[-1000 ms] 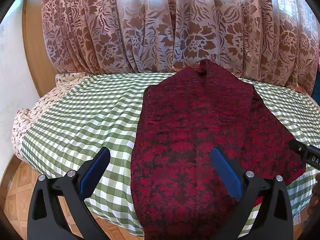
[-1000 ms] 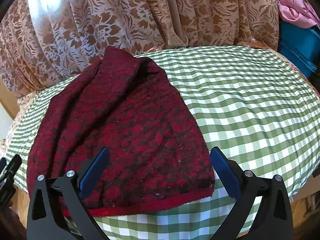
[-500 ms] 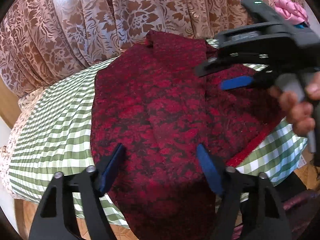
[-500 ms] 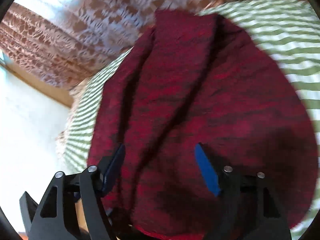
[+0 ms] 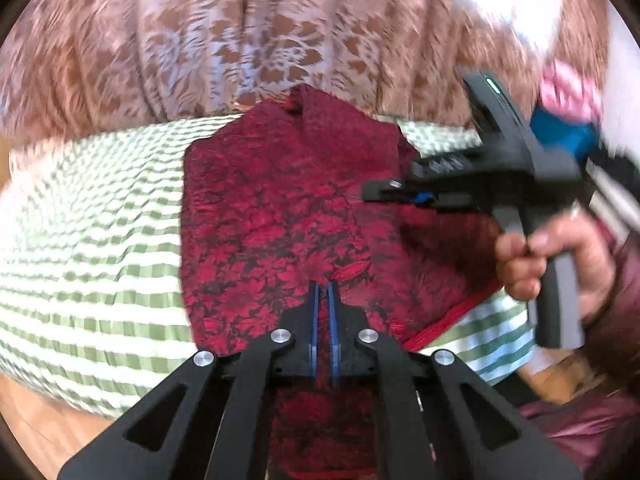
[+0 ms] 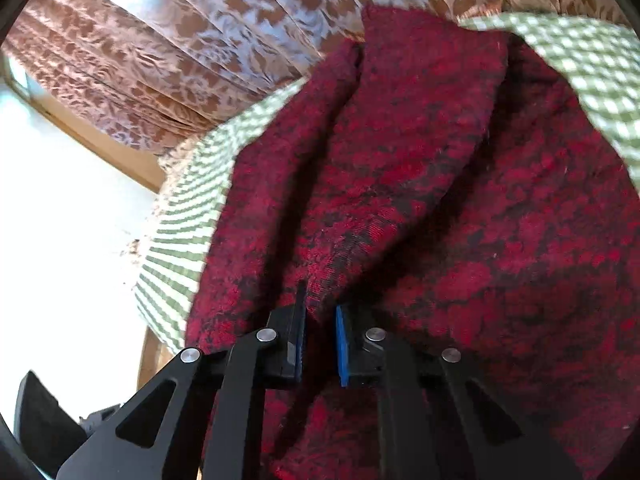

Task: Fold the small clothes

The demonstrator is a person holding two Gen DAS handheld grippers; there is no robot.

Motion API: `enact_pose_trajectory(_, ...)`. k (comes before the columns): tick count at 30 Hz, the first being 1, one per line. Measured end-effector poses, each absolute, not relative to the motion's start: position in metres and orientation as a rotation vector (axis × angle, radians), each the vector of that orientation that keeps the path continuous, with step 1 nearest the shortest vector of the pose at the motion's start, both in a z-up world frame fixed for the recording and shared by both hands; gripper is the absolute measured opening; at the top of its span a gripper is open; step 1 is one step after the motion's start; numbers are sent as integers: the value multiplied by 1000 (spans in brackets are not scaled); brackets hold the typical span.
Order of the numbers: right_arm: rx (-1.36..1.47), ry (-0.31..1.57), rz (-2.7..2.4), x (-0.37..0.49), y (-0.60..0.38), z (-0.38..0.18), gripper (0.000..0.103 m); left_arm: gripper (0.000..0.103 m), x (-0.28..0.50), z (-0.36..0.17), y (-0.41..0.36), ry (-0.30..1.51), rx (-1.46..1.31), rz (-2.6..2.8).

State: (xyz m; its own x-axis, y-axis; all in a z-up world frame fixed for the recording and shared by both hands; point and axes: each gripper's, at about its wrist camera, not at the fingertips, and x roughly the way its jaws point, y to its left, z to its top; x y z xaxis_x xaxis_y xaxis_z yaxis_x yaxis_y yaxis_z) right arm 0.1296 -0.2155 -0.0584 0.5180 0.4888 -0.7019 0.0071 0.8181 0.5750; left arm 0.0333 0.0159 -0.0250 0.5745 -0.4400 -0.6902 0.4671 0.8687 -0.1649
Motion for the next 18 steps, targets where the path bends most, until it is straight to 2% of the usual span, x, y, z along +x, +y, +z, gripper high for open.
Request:
enact_pose_trajectory(9,521,841,260,119,-267,-2,10,0,91,12,112,699,-164,-320)
enact_pose_trajectory(18,497,760,-70,137,-387,16,9,0,207,-10,190,741,-243,0)
